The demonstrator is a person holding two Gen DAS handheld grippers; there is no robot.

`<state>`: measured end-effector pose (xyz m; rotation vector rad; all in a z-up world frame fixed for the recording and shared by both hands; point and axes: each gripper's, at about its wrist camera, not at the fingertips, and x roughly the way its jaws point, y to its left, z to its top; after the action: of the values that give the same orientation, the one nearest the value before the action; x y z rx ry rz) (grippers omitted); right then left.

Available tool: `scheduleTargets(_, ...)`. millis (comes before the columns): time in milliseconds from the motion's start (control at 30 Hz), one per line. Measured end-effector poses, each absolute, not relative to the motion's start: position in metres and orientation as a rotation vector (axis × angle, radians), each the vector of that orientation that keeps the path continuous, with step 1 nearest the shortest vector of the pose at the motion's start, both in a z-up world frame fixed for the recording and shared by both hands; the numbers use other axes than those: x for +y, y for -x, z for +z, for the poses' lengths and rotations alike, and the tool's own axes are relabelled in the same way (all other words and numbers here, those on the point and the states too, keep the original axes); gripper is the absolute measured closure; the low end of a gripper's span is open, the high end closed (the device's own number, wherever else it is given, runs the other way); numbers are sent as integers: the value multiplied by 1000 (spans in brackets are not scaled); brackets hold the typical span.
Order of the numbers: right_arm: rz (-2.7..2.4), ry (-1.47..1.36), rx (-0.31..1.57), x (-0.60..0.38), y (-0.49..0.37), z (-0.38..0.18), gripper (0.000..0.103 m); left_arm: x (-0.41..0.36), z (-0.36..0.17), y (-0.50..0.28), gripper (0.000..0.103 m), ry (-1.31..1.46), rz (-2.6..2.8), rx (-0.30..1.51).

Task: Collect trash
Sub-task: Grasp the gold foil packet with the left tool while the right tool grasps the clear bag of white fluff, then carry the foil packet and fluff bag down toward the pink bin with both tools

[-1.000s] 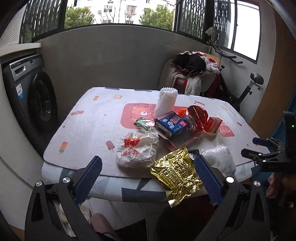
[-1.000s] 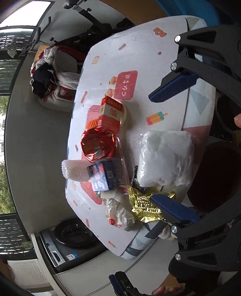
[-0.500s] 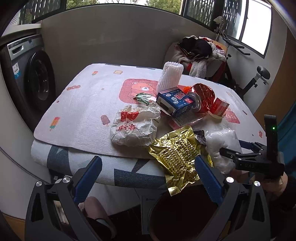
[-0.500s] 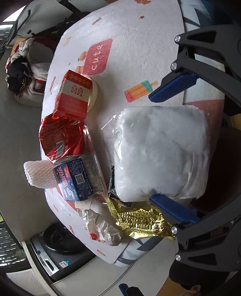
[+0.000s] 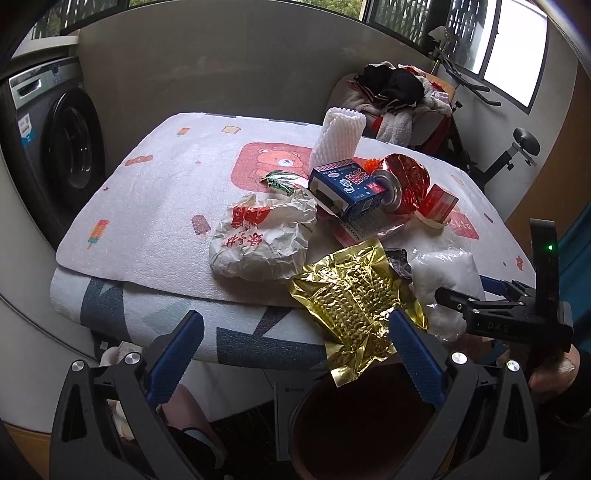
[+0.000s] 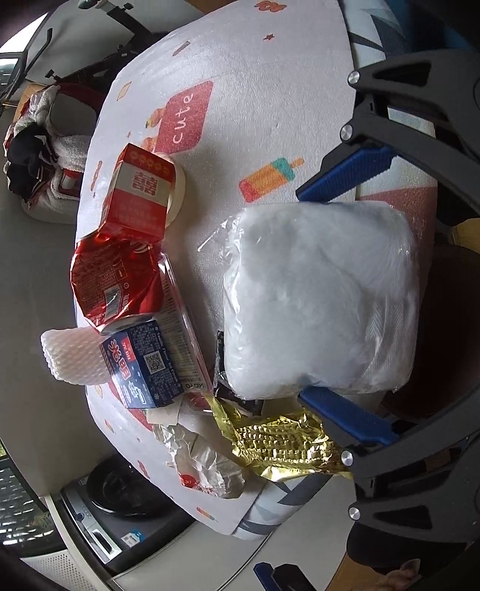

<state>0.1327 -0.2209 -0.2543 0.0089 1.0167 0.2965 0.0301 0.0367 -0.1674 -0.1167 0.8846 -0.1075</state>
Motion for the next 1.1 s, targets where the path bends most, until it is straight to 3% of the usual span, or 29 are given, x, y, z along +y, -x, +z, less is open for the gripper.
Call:
scheduleTargets(100, 348, 43, 1010, -216, -129, -253, 6, 36, -170, -31, 5, 135, -125, 897)
scheduleTargets(133, 360, 63, 1003, -215, -127, -253, 13, 36, -171, -32, 6, 143, -132, 901)
scheduleTargets(200, 374, 83, 990, -213, -125, -251, 17, 36, -173, -33, 6, 154, -139, 907)
scheduleTargets(433, 367, 90, 964, -217, -120, -241, 28, 34, -182, -40, 18, 207, -183, 954)
scheduleTargets(700, 302, 54, 931, -234, -120, -232, 28, 29, -215, -69, 30, 330, -235, 1077)
scheduleTargets(833, 281, 43, 947, -241, -119, -237, 28, 20, -228, -88, 31, 383, -221, 1119)
scheduleTargets(1100, 280, 17, 965, -248, -116, -246, 28, -10, -245, -102, 41, 266, -144, 1146)
